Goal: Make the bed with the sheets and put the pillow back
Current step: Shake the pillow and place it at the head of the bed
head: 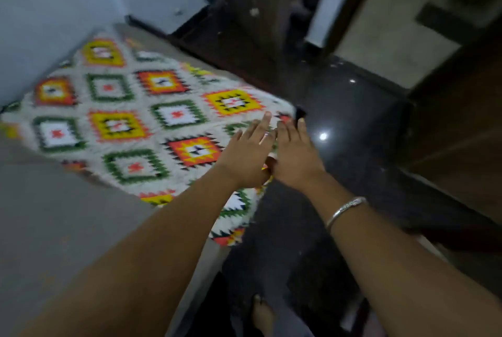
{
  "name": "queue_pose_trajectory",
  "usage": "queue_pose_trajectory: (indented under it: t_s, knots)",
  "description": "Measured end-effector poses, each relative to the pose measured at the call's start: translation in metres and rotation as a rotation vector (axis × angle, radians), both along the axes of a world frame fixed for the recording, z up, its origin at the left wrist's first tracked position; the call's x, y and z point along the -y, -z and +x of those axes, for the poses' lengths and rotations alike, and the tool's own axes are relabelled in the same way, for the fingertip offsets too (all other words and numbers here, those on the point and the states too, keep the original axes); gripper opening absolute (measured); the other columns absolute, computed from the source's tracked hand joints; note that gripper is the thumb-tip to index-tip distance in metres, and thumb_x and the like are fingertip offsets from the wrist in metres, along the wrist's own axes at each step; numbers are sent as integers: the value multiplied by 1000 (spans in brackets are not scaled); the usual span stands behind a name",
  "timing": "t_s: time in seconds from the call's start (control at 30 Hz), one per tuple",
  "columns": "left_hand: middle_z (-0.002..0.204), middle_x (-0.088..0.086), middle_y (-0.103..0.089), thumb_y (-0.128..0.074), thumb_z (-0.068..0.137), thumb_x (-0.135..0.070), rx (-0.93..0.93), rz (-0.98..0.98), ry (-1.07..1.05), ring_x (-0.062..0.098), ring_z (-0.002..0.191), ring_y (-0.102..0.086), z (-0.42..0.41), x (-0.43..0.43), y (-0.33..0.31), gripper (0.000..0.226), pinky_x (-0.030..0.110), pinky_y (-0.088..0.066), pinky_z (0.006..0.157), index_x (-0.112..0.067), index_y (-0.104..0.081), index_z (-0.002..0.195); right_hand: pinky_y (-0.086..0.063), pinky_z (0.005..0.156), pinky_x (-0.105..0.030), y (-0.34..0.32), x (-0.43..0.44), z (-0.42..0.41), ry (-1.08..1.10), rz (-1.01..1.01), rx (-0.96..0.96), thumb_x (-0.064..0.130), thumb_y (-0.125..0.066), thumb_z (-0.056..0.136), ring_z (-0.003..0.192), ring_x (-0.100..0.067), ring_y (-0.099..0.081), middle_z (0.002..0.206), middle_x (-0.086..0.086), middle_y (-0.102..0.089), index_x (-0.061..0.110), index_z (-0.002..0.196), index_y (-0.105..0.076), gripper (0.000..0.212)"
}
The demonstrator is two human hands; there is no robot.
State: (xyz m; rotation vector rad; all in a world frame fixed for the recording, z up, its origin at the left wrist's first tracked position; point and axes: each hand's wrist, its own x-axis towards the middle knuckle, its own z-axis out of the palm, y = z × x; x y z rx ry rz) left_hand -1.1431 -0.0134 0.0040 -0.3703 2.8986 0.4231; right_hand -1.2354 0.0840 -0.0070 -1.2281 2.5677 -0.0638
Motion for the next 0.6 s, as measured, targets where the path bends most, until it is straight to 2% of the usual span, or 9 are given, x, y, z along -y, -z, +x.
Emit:
queue_pose_trajectory:
  t_s: [0.13, 0.43, 0.6]
  knots:
    - [157, 12, 15, -55, 84, -34, 4, -25, 278, 31, 145, -4, -63, -109, -24, 85, 47, -19, 115, -18, -6, 151, -15, 116, -51, -32, -135, -29, 324, 3, 42, 41, -56, 86, 145, -35, 8, 158, -13, -3, 12, 150, -5, 87]
    - [156, 10, 19, -58, 84, -44, 0, -24, 955, 30, 146, -3, -149, -341, -41, 88, 46, -19, 116, -20, -7, 151, -16, 115, -51, -54, -382, -25, 1047, -69, 23, 45, -51, 90, 145, -33, 5, 158, -12, -9, 15, 150, -10, 79]
    - [156, 6, 22, -60, 83, -50, 66, 84, 1111, 26, 146, -2, -162, -424, -32, 90, 47, -23, 114, -24, -6, 151, -19, 115, -51, -37, -463, 3, 1379, -99, 52, 49, -47, 92, 145, -35, 2, 157, -13, -14, 14, 149, -13, 75]
